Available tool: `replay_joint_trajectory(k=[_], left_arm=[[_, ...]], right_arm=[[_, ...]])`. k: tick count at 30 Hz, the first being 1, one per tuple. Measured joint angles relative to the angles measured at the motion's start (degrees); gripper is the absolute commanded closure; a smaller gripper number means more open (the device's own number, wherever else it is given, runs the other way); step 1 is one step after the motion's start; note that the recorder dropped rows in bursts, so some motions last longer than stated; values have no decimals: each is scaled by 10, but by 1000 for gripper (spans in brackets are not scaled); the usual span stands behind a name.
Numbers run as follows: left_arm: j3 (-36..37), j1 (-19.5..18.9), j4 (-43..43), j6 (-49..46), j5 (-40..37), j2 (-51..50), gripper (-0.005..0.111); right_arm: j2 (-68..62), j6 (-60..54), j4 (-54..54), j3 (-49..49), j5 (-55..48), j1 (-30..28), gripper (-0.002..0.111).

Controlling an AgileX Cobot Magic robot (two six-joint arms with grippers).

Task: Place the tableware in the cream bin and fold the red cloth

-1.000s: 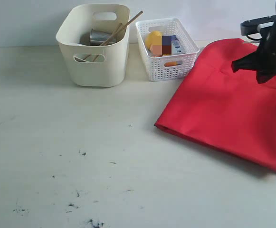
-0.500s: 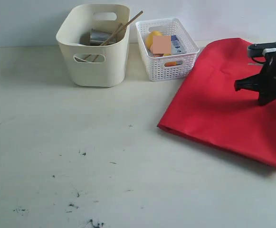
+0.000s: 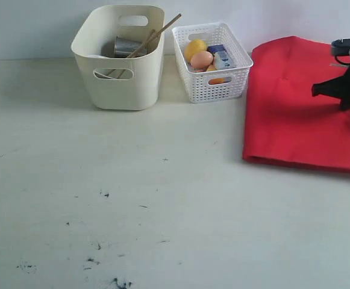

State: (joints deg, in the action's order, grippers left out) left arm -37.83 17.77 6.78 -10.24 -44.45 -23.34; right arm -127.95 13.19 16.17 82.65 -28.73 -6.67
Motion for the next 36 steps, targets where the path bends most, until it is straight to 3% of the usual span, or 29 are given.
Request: replay_joint_trajectory(k=[6,17,30,36], left_arm=[[0,0,-1,0,0,0,107],[0,0,-4,0,0,0,107],[0,0,-4,0,0,0,107],[0,0,-4,0,0,0,107]], right_arm=[[-48,-46,-7,84,2,-1,108],[-76,-171,-154,134,6,7,108],[-78,-106,-171,135,4,52,108],[-72,-8,-93,135,-8,52,108]])
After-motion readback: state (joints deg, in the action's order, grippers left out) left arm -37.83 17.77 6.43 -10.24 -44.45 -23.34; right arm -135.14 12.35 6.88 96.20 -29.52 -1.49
